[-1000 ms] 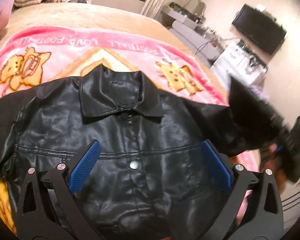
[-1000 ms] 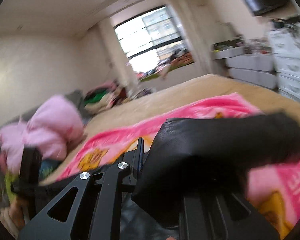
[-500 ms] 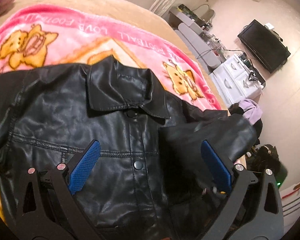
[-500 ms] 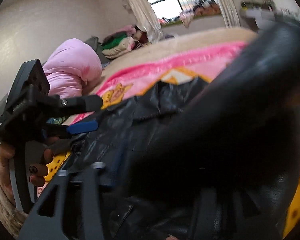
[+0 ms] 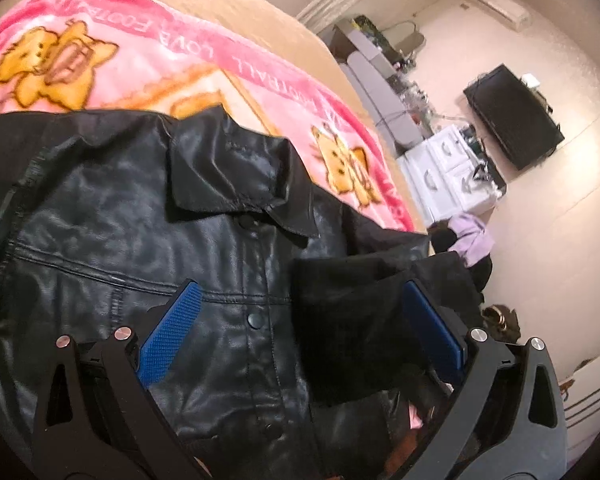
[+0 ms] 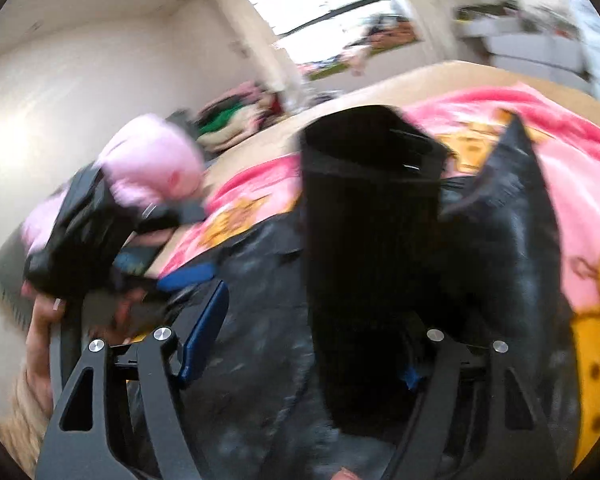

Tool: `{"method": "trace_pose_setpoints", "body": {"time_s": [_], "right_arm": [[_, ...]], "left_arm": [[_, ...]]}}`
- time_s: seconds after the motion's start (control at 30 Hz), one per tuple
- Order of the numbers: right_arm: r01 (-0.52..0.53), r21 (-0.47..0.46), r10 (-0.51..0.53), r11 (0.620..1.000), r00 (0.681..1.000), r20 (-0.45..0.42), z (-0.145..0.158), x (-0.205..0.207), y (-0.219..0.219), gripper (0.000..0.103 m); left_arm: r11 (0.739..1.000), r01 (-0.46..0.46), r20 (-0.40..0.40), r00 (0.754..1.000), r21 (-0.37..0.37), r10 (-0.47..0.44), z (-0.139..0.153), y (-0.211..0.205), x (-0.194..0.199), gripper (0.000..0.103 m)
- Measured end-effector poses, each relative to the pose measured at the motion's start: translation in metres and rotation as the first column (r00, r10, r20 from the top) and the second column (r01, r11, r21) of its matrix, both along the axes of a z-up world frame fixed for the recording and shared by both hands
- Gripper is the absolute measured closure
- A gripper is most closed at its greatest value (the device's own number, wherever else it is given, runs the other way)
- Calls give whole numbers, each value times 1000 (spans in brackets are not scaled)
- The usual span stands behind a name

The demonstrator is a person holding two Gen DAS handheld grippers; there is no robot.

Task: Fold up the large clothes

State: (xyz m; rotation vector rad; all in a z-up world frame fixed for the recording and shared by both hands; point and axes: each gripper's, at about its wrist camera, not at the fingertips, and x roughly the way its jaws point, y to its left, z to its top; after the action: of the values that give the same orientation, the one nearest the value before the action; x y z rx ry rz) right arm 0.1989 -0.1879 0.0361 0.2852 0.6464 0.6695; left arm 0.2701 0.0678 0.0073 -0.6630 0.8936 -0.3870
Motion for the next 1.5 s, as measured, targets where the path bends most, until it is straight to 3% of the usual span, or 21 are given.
{"method": "trace_pose_setpoints", "body": {"time_s": [0.07, 0.17, 0.27, 0.47, 0.6, 0.7, 0.73, 0.77, 0.8, 0.83, 0.87, 1.0, 1.17, 1.27, 1.4, 1.5], "right_arm": [[-88, -15, 89, 996, 995, 38, 6, -14, 20, 15], [-154, -51, 158, 987, 985, 70, 12, -28, 25, 11], [-181, -30, 183, 983, 980, 75, 19, -34, 21, 11], [-16, 15, 15, 1000, 996, 90, 33, -22, -35, 11], [117, 58, -121, 991, 990, 71, 29, 5, -70, 11], [197, 75, -201, 978, 978, 55, 22, 20, -90, 11], [216, 84, -221, 973, 974, 50, 20, 22, -96, 11], [238, 98, -243, 966, 969, 40, 19, 24, -105, 11], [255, 108, -260, 961, 965, 33, 18, 26, -112, 11], [265, 113, -270, 958, 962, 30, 16, 27, -115, 12], [282, 118, -287, 952, 957, 27, 15, 27, -121, 12], [332, 141, -337, 933, 942, 12, 11, 31, -136, 12], [372, 166, -377, 913, 926, -3, 9, 33, -151, 13], [394, 161, -398, 905, 917, -11, 6, 36, -157, 13], [406, 128, -406, 905, 913, -35, -3, 44, -156, 13], [423, 52, -420, 904, 905, -63, -14, 53, -150, 13]], "left_arm": [[1000, -22, 1, 1000, -4, 22, 2, 9, -4, 9], [999, -42, -6, 999, -19, 42, -2, 23, -13, 9], [1000, -27, -41, 999, 0, 27, -18, 31, -22, 9], [999, 2, -114, 994, 37, 3, -46, 28, -19, 9], [993, -10, -170, 985, 114, 29, -63, 18, -9, 9], [985, -19, -187, 981, 169, 51, -72, 16, -7, 17], [984, -27, -179, 982, 176, 59, -71, 17, -8, 20], [982, -36, -166, 984, 184, 67, -69, 20, -9, 40], [981, -37, -149, 987, 189, 66, -66, 20, -10, 54], [980, -34, -144, 988, 194, 63, -64, 20, -10, 59], [981, -26, -139, 989, 194, 54, -63, 20, -9, 71], [986, 20, -47, 999, 163, -12, -32, 13, -14, 96], [984, 44, 123, 990, 172, -66, 27, 0, -33, 101], [985, 25, 252, 965, 170, -68, 67, 0, -51, 101], [983, -34, 344, 939, 179, -30, 92, 16, -62, 101], [977, -96, 328, 944, 188, 29, 83, 39, -58, 101]]}}
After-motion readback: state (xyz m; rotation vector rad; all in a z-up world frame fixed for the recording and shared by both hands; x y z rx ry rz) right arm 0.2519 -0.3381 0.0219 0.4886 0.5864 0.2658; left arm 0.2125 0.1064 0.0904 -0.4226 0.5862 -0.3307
